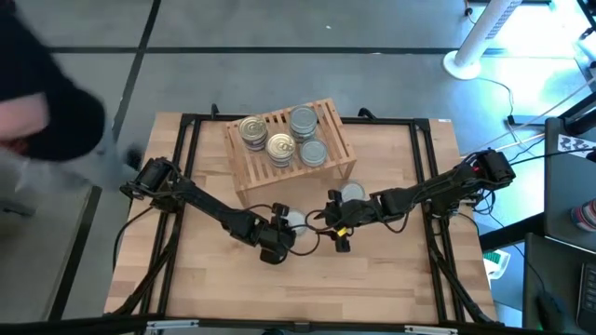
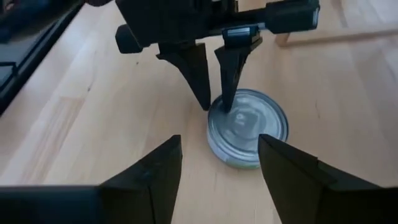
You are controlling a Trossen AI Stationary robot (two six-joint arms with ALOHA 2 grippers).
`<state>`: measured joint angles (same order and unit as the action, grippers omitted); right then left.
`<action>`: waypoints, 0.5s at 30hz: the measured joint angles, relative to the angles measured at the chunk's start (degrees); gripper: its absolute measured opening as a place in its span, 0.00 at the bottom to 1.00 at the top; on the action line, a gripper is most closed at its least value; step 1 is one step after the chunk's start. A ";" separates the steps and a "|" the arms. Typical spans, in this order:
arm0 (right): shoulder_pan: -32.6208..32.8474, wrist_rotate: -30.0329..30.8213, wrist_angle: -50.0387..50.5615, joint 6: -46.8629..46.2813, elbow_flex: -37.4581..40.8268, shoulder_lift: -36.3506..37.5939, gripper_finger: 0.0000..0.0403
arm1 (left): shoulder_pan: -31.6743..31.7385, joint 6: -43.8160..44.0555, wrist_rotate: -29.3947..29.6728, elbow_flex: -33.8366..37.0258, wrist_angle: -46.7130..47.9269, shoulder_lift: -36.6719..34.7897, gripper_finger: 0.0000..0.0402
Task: Stack canned seafood by type on shelf
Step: Stack the green tuna can on top of the green tuna can on the shelf
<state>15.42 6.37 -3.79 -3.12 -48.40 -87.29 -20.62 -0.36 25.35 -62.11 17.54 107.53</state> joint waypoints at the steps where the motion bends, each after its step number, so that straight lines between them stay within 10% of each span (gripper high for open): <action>1: 0.00 0.00 0.03 0.46 0.00 0.00 0.52 | 0.00 -0.12 0.02 0.00 0.00 0.00 0.26; 15: 0.00 -2.83 -6.13 2.09 -0.02 -8.67 0.52 | -0.02 -2.20 -0.33 -0.08 0.02 0.04 0.10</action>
<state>15.42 3.54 -9.92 -1.03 -48.42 -95.95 -20.64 -2.56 25.02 -62.19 17.56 107.57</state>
